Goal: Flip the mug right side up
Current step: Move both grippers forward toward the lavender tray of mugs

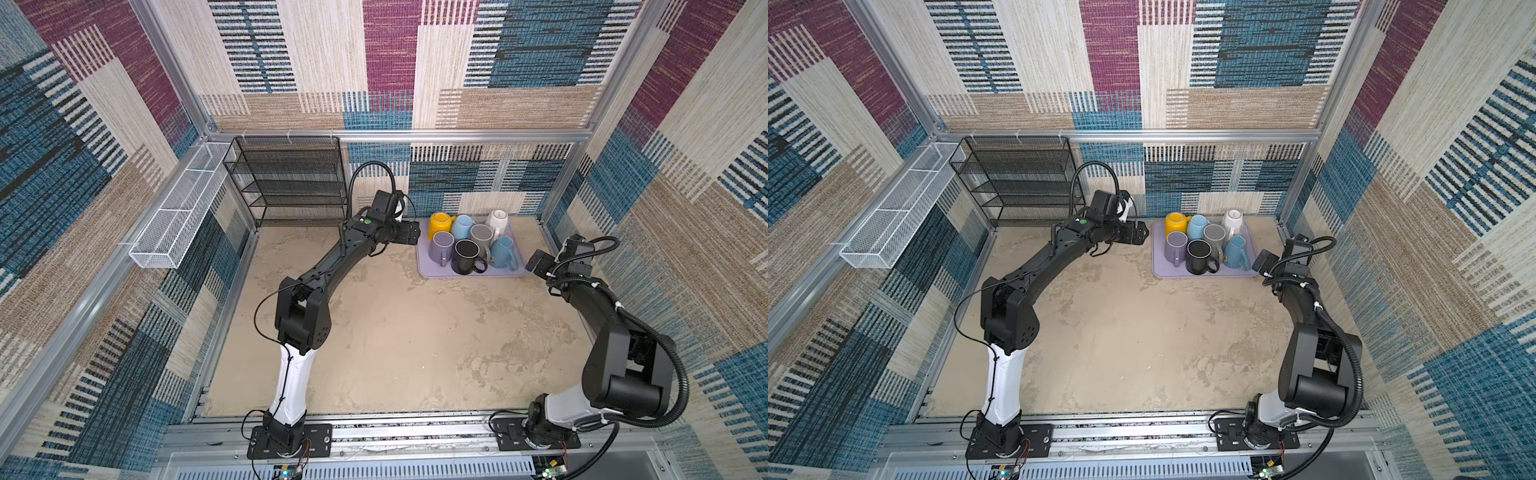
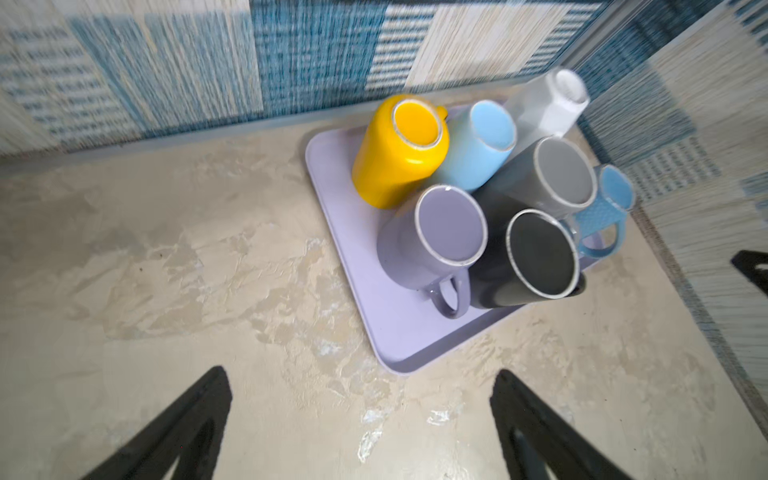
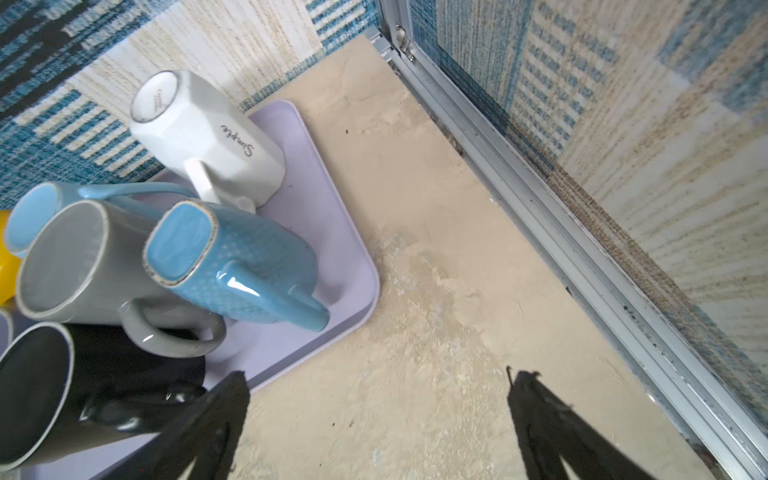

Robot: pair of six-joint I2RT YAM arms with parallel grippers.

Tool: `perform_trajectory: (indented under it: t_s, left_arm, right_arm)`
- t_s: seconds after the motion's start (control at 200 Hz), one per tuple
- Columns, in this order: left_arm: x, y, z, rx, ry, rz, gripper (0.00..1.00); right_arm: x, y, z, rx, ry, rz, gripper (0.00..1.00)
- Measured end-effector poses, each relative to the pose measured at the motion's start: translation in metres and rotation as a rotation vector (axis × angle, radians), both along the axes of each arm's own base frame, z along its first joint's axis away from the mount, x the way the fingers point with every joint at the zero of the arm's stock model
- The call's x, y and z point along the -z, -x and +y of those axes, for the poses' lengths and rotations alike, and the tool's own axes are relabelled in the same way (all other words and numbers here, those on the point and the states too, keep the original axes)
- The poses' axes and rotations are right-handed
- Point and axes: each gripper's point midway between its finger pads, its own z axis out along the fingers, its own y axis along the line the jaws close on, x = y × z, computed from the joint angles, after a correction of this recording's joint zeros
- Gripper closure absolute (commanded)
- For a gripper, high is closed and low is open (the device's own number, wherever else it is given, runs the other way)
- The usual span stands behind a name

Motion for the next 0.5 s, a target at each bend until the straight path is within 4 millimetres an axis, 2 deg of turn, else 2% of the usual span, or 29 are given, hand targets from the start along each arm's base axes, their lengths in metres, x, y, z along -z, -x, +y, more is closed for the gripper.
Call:
perform_trajectory:
  t_s: [0.17,0.336,0.501]
  left_arm:
    - [0.036,0.003,-0.020,0.000,-0.034,0.070,0.22]
    - [0.064,0.007,-0.039,-0.003,-0.071,0.111,0.31]
    - [0.089,0.007,-0.049,-0.024,-0.110,0.135,0.38]
  right_arm:
    - [0.008,-0.009,-0.018,0.024,-0.032,0.006,0.10]
    - [0.014,-0.019,-0.021,0.016,-0.048,0.014,0.13]
    - [0.022,-0.023,-0.023,0.013,-0.062,0.025,0.15]
